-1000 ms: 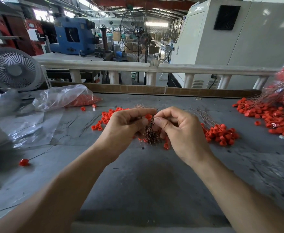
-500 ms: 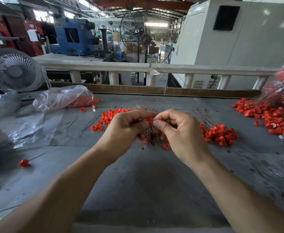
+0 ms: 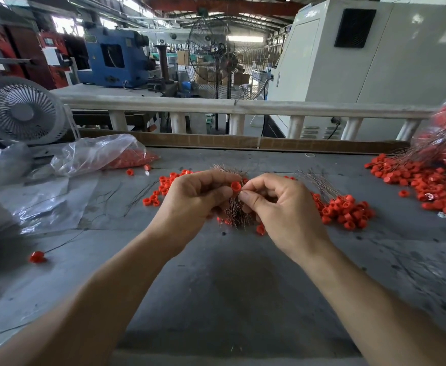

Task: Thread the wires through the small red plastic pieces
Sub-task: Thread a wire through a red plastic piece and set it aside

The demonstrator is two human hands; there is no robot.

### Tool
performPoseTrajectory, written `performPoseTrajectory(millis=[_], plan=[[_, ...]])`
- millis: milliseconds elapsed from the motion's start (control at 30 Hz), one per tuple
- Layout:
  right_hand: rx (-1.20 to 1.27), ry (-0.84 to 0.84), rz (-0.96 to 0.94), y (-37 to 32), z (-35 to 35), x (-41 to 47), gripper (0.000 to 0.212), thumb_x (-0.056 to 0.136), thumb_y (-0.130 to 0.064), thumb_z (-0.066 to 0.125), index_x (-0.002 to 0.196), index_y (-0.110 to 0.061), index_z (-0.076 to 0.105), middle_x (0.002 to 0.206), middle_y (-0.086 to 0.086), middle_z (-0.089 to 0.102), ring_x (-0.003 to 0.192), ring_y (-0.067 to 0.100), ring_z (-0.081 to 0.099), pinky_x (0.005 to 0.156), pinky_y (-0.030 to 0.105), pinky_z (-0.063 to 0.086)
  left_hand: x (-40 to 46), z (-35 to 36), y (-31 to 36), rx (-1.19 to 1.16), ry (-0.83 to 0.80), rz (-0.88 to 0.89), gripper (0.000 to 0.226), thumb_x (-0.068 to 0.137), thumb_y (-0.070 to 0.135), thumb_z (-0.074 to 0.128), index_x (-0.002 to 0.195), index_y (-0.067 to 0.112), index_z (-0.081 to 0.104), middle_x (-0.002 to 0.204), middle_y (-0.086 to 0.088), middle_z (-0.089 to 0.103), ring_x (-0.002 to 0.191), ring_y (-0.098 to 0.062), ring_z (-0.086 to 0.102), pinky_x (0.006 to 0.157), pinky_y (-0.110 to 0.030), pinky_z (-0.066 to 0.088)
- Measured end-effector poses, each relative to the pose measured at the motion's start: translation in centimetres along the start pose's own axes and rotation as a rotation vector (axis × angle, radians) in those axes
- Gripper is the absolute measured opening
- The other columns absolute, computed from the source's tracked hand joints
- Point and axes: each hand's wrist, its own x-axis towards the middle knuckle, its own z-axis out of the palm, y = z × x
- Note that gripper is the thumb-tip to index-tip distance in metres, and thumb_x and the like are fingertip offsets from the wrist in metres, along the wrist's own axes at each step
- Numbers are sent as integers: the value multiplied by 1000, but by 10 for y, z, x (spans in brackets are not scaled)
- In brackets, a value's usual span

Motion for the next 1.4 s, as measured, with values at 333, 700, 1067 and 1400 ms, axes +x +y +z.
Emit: performPoseTrajectory(millis=[333,700,1067,1400], plan=[[81,34,19,-1,0,0,13,93,-16,72,81,-22,72,67,5,68,65,26,63,60,33,50,2,-1,-2,-239,-17,-119,23,82,14,70,101,17,81,94,-13,76,82,-19,73,76,-31,60],[261,-66,110,2,1,1,11,95,-23,63,89,-23,72,62,-1,62,51,9,49,46,20,38,3,-2,3,-352,3,-177,21,78,10,70,94,15,83,86,-11,76,76,-16,72,70,-26,60],[391,-139,285,-2,3,-1,15,103,-12,56,105,-15,70,81,13,76,59,23,67,40,28,44,2,0,6,-426,-8,-230,23,79,9,70,100,4,76,104,-23,75,74,-20,74,65,-32,63],[177,-76,300,-1,-3,3,13,100,-10,60,105,-18,68,93,-1,78,75,16,76,41,30,50,4,0,4,-463,45,-280,31,77,12,73,105,-1,68,97,-20,75,81,-24,75,67,-28,61]])
